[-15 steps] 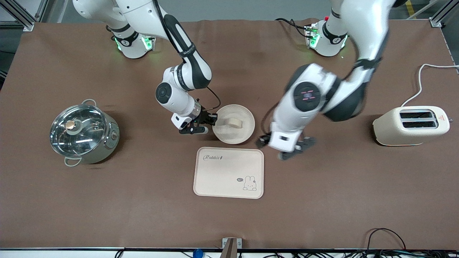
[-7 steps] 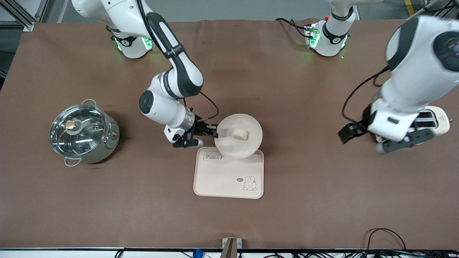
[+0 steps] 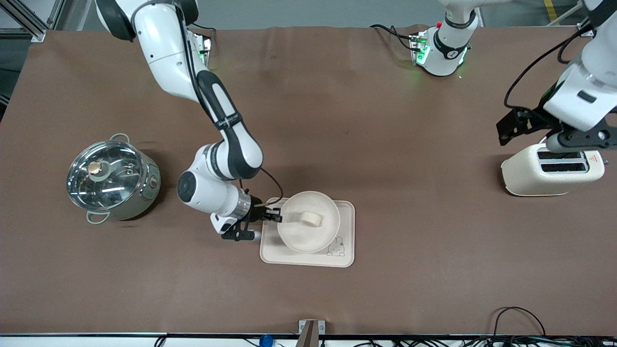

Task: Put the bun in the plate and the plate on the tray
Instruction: 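Lower the plate onto the white tray and open the right gripper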

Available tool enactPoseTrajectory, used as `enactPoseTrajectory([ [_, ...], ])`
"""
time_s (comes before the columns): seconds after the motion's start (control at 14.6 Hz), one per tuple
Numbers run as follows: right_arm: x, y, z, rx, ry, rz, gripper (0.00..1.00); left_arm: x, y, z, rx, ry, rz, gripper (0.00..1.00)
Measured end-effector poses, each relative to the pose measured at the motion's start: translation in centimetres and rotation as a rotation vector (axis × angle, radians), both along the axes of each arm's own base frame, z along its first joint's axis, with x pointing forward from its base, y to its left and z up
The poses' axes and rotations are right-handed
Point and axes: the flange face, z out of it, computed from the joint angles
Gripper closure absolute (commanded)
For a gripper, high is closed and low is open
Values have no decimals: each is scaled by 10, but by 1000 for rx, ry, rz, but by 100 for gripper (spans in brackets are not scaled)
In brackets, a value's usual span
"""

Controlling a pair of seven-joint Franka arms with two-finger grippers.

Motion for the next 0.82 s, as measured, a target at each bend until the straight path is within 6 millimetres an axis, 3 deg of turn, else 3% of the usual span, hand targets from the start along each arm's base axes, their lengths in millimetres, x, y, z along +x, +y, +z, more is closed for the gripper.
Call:
enactPoseTrajectory([
  [0.34,-7,20,-25,-14,10,32,100,-40,17,5,2,18,-8,0],
  [0.82,4,8,-29,-22,1,16,99,-45,16,-1,4,33,-13,0],
])
